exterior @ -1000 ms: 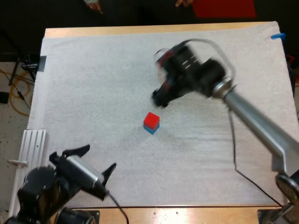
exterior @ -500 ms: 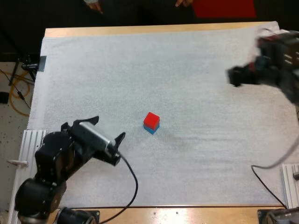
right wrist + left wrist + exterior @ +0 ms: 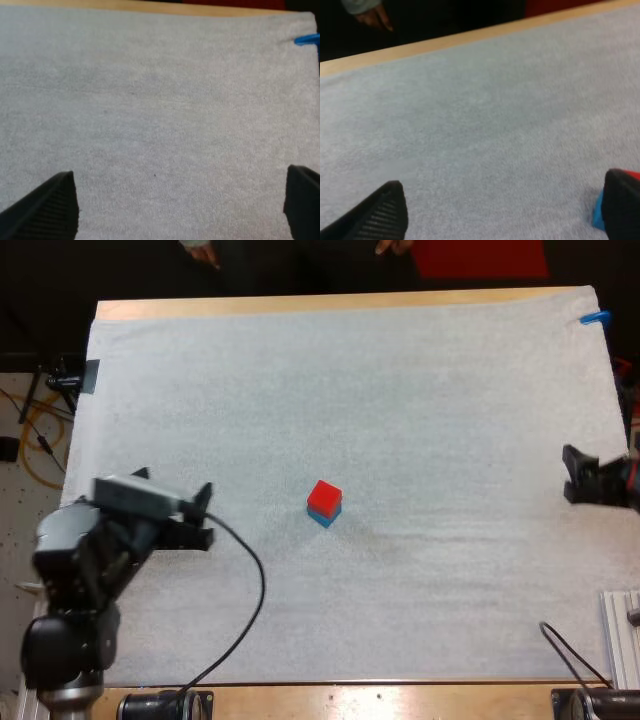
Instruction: Stack red cube on blue cube
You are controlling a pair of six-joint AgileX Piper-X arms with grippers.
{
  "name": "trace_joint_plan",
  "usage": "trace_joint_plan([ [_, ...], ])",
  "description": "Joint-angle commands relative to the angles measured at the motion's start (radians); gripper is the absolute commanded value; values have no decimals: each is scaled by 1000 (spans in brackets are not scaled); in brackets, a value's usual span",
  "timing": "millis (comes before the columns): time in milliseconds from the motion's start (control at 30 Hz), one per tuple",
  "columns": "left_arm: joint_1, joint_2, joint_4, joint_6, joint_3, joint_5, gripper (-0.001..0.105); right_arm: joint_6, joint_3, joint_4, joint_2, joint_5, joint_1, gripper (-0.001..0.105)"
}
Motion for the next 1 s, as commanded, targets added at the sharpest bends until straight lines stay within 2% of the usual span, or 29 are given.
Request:
trace_joint_plan([
  [0,25,-38,16,-15,-7,52,76,-12,20,-10,-49,-18,-2,81],
  [100,16,-93,53,-12,-7,57,76,-12,44,-10,-120,-18,-2,81],
  [333,-28,-368,153,28,-7,52,76,55,120,-10,-355,-18,-2,81],
  [533,-28,-602,196,28,-7,7,76,56,201,-7,-562,-33,-2,81],
  [667,-28,-744,262,28,-9,-29,76,90,266,-7,-705,-51,-2,81],
  [800,-25,-761,394,28,-24,-26,76,114,328,-5,-821,-56,-2,81],
  [900,-25,-761,418,34,-21,-33,76,117,338,45,-833,-69,-2,81],
  [967,-25,-761,415,35,-21,-39,76,82,348,69,-833,-101,-1,81],
])
